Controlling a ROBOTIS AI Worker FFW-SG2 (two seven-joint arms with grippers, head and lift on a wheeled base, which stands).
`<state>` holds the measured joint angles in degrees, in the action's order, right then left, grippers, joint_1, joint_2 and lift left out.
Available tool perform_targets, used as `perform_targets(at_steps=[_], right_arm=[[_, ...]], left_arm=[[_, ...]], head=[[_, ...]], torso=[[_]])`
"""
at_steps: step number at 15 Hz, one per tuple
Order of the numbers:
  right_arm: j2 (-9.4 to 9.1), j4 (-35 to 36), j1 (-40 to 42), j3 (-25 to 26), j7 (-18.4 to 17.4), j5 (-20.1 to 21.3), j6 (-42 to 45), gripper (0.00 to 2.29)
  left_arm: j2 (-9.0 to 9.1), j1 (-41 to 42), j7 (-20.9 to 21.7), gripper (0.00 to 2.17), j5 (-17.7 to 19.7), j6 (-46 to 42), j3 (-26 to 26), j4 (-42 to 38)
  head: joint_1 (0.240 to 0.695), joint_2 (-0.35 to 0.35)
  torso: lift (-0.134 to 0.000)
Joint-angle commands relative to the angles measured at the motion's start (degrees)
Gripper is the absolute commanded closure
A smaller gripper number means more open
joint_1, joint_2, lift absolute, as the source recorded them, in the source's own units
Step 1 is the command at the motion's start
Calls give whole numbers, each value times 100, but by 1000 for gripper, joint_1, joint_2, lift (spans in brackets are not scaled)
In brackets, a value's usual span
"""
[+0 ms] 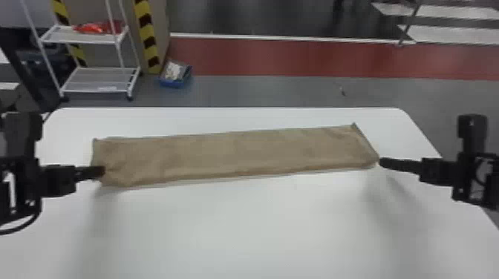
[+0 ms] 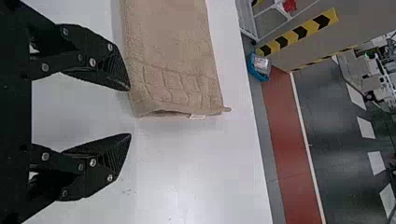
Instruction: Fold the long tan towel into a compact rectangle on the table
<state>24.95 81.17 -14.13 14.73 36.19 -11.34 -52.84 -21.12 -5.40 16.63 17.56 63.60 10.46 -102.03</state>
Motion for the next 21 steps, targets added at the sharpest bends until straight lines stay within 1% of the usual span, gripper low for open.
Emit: perform_targets(at_steps=[1, 2, 4, 5, 6, 7, 8, 10, 12, 13, 15, 17, 19, 21], right_arm=[[-183, -523, -213, -84, -104, 79, 612, 103], [-227, -672, -257, -84, -174, 79, 876, 140], [-227, -1015, -459, -119, -165, 106, 911, 215], [-227, -1059, -520, -243, -121, 106, 911, 346], [-219, -1059, -529, -269, -86, 114, 858, 599], [-219, -1050, -529, -269, -51, 97, 753, 961], [-175, -1015, -529, -260, -16, 114, 594, 1325], [-52, -883, -529, -269, 160, 106, 190, 1642], [-25, -523, -362, -163, 265, 62, -74, 1686], [1, -321, -266, -111, 309, 26, -267, 1771], [71, -110, -186, -40, 380, 0, -531, 1774], [80, 75, -99, 65, 415, -18, -706, 1774], [71, 514, 183, 241, 450, -158, -917, 1774], [71, 980, 596, 575, 450, -457, -1040, 1774]], left_arm=[[2, 4, -2, 1291, -16, 0, 0, -1], [2, 4, -2, 1291, -16, 0, 26, -1], [-6, 13, -11, 1288, -33, -18, 35, 34], [-6, 13, -11, 1288, -33, -36, 35, 60], [-6, 13, -11, 1288, -60, -53, 35, 69], [2, 4, -11, 1288, -86, -53, 9, 87], [2, -31, -11, 1288, -86, -53, -9, 96], [2, -58, -11, 1288, -69, -53, -18, 96], [2, -75, -11, 1288, -69, -36, -35, 96], [2, -93, -11, 1288, -69, -36, -71, 96], [2, -102, -2, 1288, -69, -36, -97, 96], [2, -110, -2, 1288, -69, -36, -106, 87], [-6, -84, 42, 1288, -60, 17, -88, 34], [-33, 92, 59, 1288, -33, 35, -18, -168]], head=[[695, -68], [695, -66], [695, -60], [695, -59], [695, -57], [695, -53], [695, -48], [695, -43], [695, -46], [695, -48], [695, -50], [695, -55], [695, -60], [695, -61]], torso=[[-128], [-128], [-128], [-128], [-128], [-128], [-128], [-128], [-128], [-128], [-128], [-128], [-128], [-128]])
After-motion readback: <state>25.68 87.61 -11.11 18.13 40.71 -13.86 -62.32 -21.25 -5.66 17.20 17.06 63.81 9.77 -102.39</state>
